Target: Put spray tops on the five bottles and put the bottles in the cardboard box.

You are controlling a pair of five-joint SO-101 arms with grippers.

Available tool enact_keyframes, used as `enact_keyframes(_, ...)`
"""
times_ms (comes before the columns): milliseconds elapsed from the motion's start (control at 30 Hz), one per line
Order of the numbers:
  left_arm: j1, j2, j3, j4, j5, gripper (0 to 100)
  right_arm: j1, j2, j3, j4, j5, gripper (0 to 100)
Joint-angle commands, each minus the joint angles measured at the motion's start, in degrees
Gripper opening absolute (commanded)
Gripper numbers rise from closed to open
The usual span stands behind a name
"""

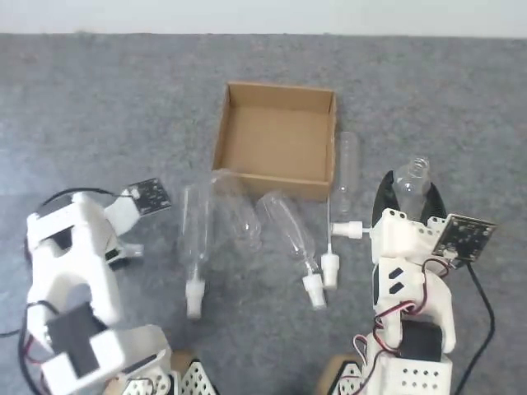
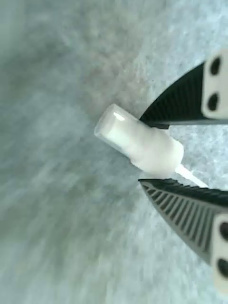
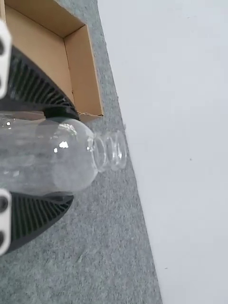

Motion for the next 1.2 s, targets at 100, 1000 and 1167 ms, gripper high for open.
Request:
enact_keyframes(100, 1.41, -8.53, -0.31, 8.18, 1.05, 14, -0.31, -0.84, -0.62, -1.36, 0.88, 8.4)
enact_keyframes(1000, 1.67, -8.35, -0.92, 6.24, 11.16, 23, -0.31, -0.84, -0.62, -1.27, 0.88, 8.4)
enact_keyframes(1167, 3.52, -8.35, -2.24, 6.42, 6.68, 21, -0.31, -0.84, -0.62, -1.19, 0.88, 8.4)
